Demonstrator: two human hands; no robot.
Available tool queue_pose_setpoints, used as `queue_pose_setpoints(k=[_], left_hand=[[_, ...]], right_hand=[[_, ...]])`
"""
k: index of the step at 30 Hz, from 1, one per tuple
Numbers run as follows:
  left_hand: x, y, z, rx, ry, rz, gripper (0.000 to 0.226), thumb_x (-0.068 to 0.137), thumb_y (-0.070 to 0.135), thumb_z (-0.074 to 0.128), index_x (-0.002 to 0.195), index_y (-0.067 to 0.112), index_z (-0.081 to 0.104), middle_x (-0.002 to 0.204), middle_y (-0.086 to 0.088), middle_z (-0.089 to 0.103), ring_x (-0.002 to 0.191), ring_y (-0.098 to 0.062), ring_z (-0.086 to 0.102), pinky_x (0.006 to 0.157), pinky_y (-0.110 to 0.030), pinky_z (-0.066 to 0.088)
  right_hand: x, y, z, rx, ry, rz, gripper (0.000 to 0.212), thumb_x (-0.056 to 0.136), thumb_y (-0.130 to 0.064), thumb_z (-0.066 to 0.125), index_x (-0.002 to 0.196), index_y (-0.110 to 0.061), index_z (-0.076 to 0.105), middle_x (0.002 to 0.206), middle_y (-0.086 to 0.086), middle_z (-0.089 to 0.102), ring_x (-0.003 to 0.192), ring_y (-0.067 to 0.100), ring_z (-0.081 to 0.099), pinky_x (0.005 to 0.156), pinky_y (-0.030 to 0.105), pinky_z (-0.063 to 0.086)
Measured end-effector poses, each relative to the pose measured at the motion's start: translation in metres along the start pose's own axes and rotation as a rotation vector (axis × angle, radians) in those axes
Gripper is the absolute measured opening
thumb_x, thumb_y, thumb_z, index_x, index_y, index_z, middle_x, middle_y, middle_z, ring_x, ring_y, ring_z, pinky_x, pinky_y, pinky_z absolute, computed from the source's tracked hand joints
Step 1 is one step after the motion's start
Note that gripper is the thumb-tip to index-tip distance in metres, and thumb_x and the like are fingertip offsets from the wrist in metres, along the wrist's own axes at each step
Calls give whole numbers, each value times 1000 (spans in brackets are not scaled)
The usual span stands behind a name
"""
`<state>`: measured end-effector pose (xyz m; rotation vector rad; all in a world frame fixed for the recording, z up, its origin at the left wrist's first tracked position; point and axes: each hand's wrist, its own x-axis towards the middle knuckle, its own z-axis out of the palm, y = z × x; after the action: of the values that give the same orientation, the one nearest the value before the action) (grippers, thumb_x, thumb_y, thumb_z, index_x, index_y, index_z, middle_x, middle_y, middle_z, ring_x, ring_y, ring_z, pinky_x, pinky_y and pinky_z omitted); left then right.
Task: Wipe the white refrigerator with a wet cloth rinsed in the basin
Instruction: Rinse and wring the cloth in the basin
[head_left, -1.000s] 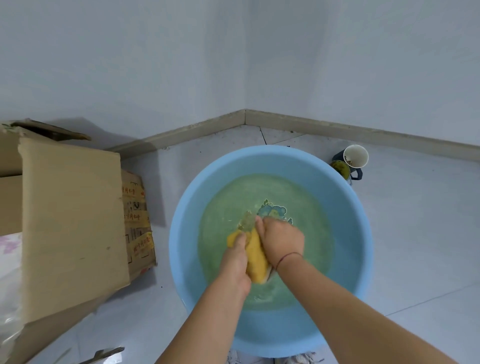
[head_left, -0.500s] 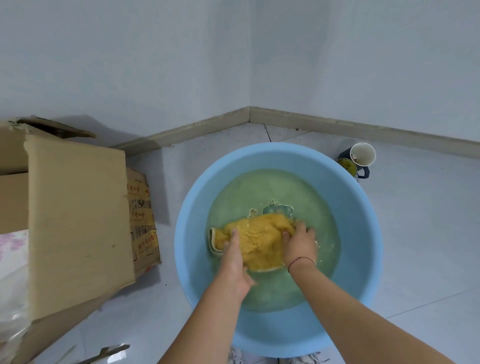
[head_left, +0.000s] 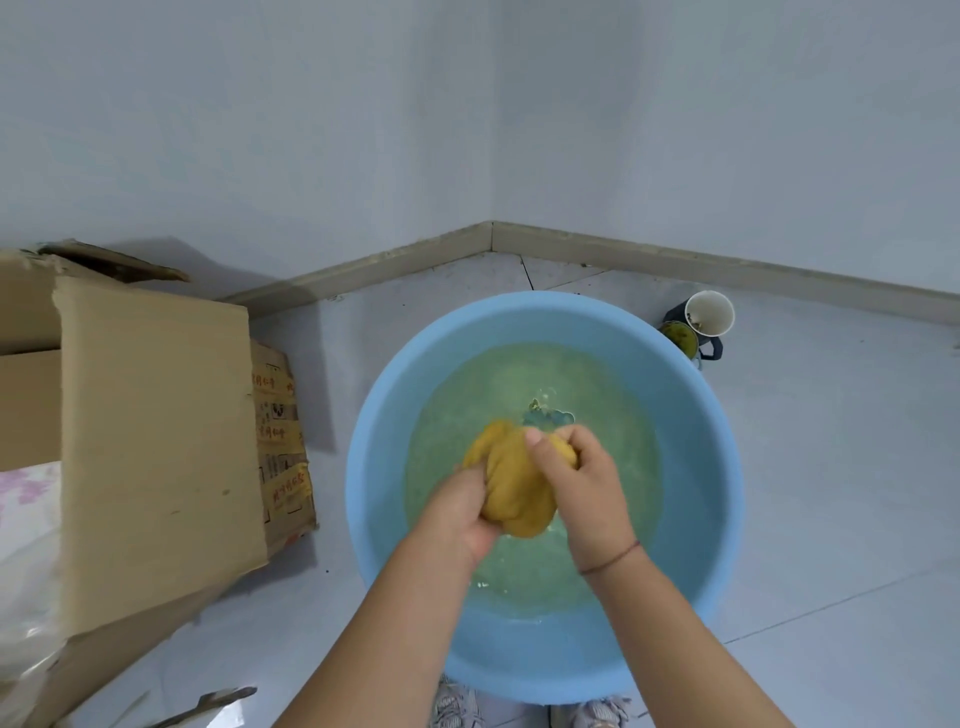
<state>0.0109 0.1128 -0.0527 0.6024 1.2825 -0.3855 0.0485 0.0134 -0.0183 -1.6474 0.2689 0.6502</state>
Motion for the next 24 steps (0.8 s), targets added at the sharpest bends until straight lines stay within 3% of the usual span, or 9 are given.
queue_pose_setpoints(k=[3, 5, 8, 11, 13, 16, 18, 20, 24], left_hand=[[-8, -2, 11, -9, -5, 8, 43, 98, 39, 48, 121, 4, 61, 113, -15, 68, 98, -25, 67, 75, -40, 57], [-13, 3, 19, -45, -16, -34, 57, 92, 57, 46, 119, 9, 63, 111, -14, 70, 100, -26, 68, 81, -42, 56], [-19, 14, 27, -22, -137, -91, 67, 82, 71, 48, 119, 18, 66, 113, -10, 71, 107, -25, 66, 94, -43, 51], [-29, 21, 29, 96, -196, -172, 52, 75, 64, 65, 111, 27, 65, 114, -8, 67, 115, -30, 59, 99, -51, 41], [-32, 23, 28, 180, -201, -195, 62, 70, 60, 70, 120, 25, 59, 124, -12, 59, 125, -38, 48, 103, -66, 25], [-34, 24, 22, 123, -331, -112, 80, 56, 51, 80, 127, 20, 57, 128, -12, 60, 118, -36, 56, 93, -65, 43], [-35, 23, 16, 58, -426, -104, 94, 39, 43, 91, 123, 15, 60, 118, -14, 68, 105, -32, 65, 78, -56, 55], [-36, 23, 12, 67, -512, -114, 96, 31, 35, 96, 116, 8, 62, 110, -17, 70, 96, -33, 69, 77, -52, 57], [-44, 25, 12, 254, -568, -135, 63, 57, 26, 84, 109, 0, 60, 93, -19, 69, 79, -30, 70, 67, -32, 60]], right_hand=[[28, 12, 1, 106, 92, 127, 21, 81, -24, 74, 93, -15, 58, 100, 4, 62, 95, 16, 60, 86, 28, 51], [35, 14, 3, 259, 15, 299, 29, 82, -37, 71, 103, -19, 62, 116, 11, 64, 105, 23, 63, 94, 41, 51], [39, 10, 2, 541, -220, 524, 50, 82, -57, 57, 114, -18, 63, 111, 13, 69, 100, 25, 67, 91, 43, 51], [42, 7, -3, 497, -334, 495, 55, 75, -57, 61, 110, -15, 65, 109, 13, 67, 97, 25, 65, 92, 40, 51], [44, 3, -7, 417, -368, 417, 53, 68, -57, 74, 96, -13, 70, 102, 16, 68, 92, 27, 65, 88, 40, 53], [45, -3, -13, 382, -440, 332, 40, 78, -39, 69, 96, -2, 65, 105, 26, 64, 96, 33, 61, 88, 44, 52], [45, -12, -14, 414, -499, 294, 19, 81, -25, 64, 88, -8, 59, 105, 26, 64, 96, 34, 61, 88, 45, 52], [47, -19, -12, 440, -565, 274, 14, 79, -17, 67, 82, -13, 55, 93, 20, 66, 91, 32, 64, 84, 42, 54], [49, -28, -9, 271, -674, 256, 27, 71, -16, 79, 76, -16, 52, 76, 9, 53, 69, 20, 57, 67, 32, 52]])
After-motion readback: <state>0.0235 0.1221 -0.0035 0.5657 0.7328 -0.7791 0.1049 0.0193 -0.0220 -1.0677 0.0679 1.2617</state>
